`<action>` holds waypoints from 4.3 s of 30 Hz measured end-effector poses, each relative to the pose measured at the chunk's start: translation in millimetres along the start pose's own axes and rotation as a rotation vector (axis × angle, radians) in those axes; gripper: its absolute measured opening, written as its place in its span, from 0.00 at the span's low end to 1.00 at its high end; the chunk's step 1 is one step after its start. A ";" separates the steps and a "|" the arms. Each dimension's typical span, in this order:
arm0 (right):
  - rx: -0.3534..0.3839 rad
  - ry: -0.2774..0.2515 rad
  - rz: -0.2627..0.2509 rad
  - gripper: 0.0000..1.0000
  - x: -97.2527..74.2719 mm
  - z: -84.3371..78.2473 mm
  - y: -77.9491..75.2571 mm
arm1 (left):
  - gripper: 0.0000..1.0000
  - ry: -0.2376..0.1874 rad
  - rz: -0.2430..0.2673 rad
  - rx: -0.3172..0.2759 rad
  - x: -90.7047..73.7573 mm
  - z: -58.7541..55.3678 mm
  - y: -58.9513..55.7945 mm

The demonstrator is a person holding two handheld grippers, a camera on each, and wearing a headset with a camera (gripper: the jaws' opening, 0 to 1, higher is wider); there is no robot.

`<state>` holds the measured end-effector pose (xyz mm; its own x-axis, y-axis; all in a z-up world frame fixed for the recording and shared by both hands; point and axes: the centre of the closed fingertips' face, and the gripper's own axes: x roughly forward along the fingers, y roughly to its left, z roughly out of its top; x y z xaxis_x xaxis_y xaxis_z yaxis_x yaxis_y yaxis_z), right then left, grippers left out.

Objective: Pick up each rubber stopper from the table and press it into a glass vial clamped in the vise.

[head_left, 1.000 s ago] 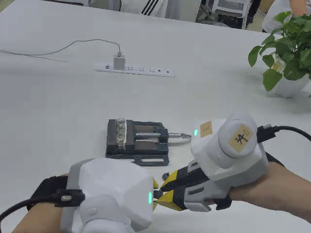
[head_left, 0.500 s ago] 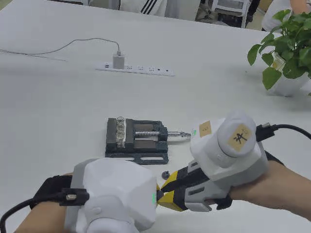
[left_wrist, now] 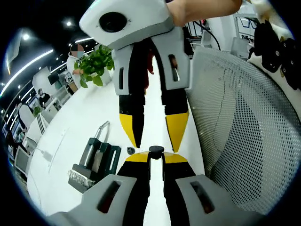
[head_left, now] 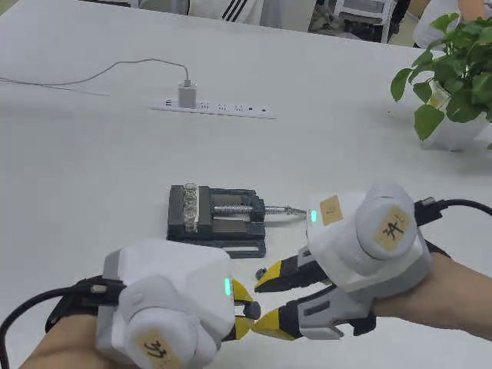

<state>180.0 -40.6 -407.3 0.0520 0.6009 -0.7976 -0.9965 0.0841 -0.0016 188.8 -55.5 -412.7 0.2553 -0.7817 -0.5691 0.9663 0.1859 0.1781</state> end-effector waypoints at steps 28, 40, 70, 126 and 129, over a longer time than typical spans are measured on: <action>-0.169 0.014 0.014 0.10 -2.5 1.2 0.6 | 0.05 -0.094 -0.027 -0.116 -3.1 5.6 -1.0; -0.166 0.012 0.019 0.08 -3.6 -0.6 0.8 | 0.05 -0.120 -0.026 -0.158 -2.7 7.1 -0.9; -0.135 0.058 0.054 0.07 0.1 -8.1 -8.6 | 0.32 -0.116 0.048 -0.280 -9.9 -12.8 8.6; -0.309 0.229 0.074 0.07 8.0 46.8 -143.3 | 0.92 -0.094 0.399 -0.531 -84.1 -83.8 62.2; -0.334 0.242 0.080 0.07 17.2 54.8 -157.4 | 0.91 -0.094 0.395 -0.535 -82.7 -84.5 63.1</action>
<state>341.4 0.0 -387.7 -0.0040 0.3877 -0.9218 -0.9655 -0.2415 -0.0973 231.4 71.3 -422.2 0.6124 -0.6383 -0.4664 0.6905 0.7192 -0.0774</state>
